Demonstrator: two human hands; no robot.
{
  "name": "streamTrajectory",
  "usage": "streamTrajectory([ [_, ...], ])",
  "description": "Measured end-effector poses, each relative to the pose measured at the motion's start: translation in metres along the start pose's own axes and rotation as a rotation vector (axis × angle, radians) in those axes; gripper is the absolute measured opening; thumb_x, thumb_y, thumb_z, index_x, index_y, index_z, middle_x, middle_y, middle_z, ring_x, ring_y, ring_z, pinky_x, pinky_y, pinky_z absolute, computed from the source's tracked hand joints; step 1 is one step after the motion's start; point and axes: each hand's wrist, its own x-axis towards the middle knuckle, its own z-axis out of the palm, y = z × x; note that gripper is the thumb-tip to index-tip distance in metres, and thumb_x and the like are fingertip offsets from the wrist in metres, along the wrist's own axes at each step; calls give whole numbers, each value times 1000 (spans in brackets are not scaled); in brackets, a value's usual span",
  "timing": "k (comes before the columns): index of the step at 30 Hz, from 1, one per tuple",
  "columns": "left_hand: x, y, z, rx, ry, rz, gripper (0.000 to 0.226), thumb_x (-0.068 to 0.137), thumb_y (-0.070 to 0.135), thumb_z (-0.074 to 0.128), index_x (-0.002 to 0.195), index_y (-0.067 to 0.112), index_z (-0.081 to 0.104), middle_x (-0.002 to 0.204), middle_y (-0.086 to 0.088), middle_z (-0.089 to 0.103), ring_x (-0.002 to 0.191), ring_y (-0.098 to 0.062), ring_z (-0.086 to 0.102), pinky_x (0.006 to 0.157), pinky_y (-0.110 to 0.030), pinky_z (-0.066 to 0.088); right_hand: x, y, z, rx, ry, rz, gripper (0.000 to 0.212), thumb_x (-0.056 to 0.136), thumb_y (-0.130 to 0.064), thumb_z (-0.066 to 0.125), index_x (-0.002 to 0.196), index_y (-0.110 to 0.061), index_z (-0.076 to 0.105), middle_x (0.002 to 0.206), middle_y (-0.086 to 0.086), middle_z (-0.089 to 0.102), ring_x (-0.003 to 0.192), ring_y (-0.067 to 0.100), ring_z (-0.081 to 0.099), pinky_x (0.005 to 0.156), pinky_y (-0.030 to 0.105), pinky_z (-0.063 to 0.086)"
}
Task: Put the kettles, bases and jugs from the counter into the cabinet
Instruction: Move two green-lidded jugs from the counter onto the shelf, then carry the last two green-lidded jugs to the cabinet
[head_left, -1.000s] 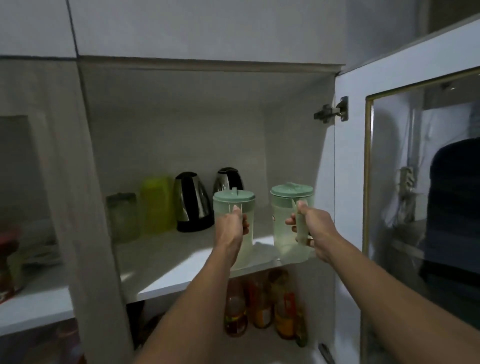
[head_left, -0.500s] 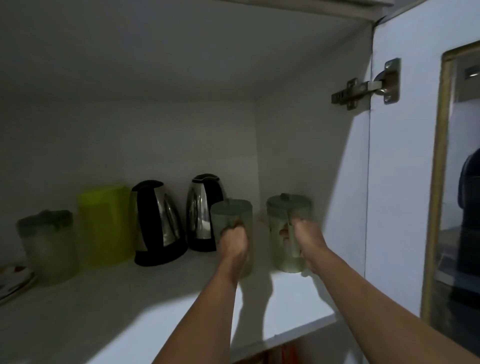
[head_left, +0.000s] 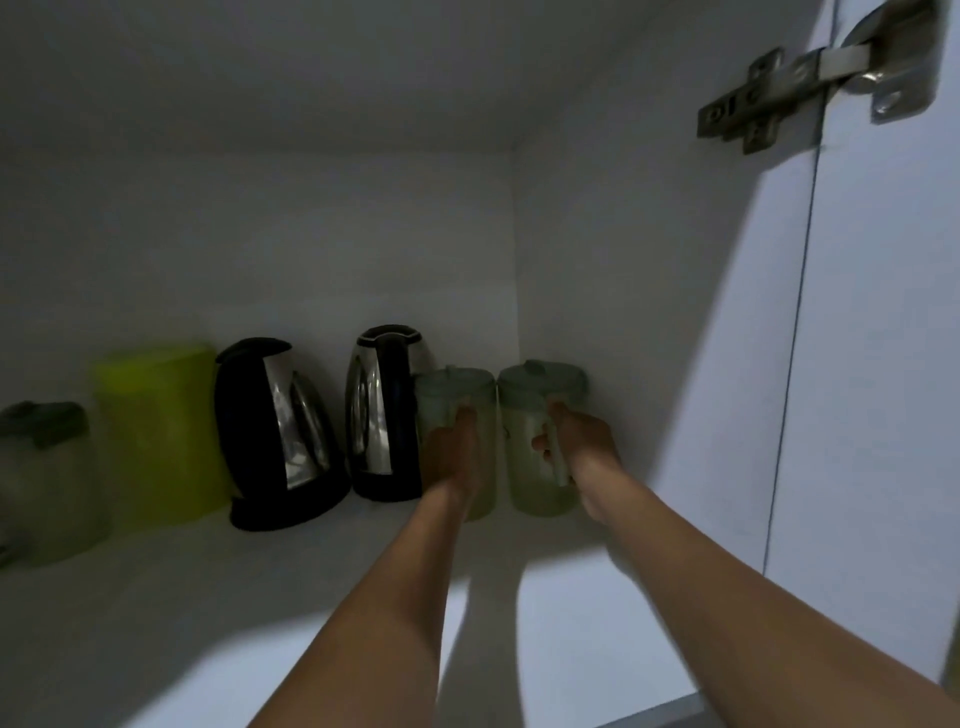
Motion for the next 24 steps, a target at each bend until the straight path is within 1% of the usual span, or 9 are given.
streamTrajectory([
  [3, -18, -1, -12, 87, 1, -78, 72, 96, 57, 34, 137, 0, 51, 139, -22, 53, 125, -36, 53, 103, -35, 42, -13, 2, -4, -91, 22, -3, 63, 94, -58, 45, 112, -2, 67, 107, 17, 71, 98, 35, 65, 87, 39, 52],
  [7, -56, -3, -39, 160, 24, -51, 72, 97, 55, 34, 136, -4, 50, 140, -24, 51, 129, -36, 49, 104, -34, 38, -52, 3, -18, -167, 49, 38, 69, 93, -58, 50, 130, 0, 54, 131, 20, 61, 118, 37, 59, 96, 39, 48],
  [10, -91, -1, -65, 164, 60, -4, 67, 98, 50, 37, 131, -6, 53, 136, -25, 54, 125, -38, 52, 99, -35, 41, -93, 2, -29, -194, 63, 19, 70, 94, -57, 47, 135, 0, 49, 137, 19, 56, 124, 38, 55, 101, 42, 45],
  [11, -103, 0, -72, 155, 79, 13, 63, 99, 47, 38, 128, -6, 56, 132, -25, 57, 122, -39, 53, 97, -35, 42, -105, 3, -31, -200, 62, 20, 69, 96, -56, 45, 136, 0, 47, 134, 17, 57, 122, 37, 55, 100, 42, 44],
  [13, -133, -1, -90, 139, 100, 27, 52, 100, 41, 41, 112, -4, 64, 119, -23, 62, 111, -38, 58, 91, -36, 43, -141, 4, -36, -188, 44, -1, 57, 98, -55, 42, 122, -4, 50, 109, 10, 59, 103, 33, 58, 91, 41, 47],
  [16, -179, -13, -117, 120, 117, 10, 46, 100, 37, 43, 66, 8, 55, 81, -14, 60, 73, -30, 56, 74, -34, 42, -202, 12, -39, -218, 29, -30, 48, 98, -54, 40, 100, -7, 50, 82, 3, 49, 70, 19, 48, 72, 35, 43],
  [18, -212, -21, -139, 107, 108, -8, 44, 99, 35, 45, 72, 5, 60, 82, -21, 62, 74, -31, 59, 75, -36, 46, -242, 19, -38, -219, -4, -54, 56, 96, -57, 43, 110, -3, 55, 98, 9, 59, 84, 24, 58, 82, 37, 47],
  [20, -244, -29, -162, 116, 133, -30, 43, 98, 34, 47, 96, -4, 66, 103, -25, 67, 96, -39, 64, 85, -40, 49, -282, 19, -38, -217, -38, -38, 66, 94, -60, 44, 129, -4, 53, 126, 13, 59, 114, 31, 58, 101, 47, 48],
  [24, -301, -20, -221, 147, 255, -7, 41, 99, 31, 45, 107, -4, 65, 110, -22, 68, 99, -39, 62, 83, -38, 48, -350, -6, -33, -202, -101, -129, 50, 99, -50, 43, 87, -3, 57, 80, 8, 56, 79, 24, 55, 97, 55, 51],
])
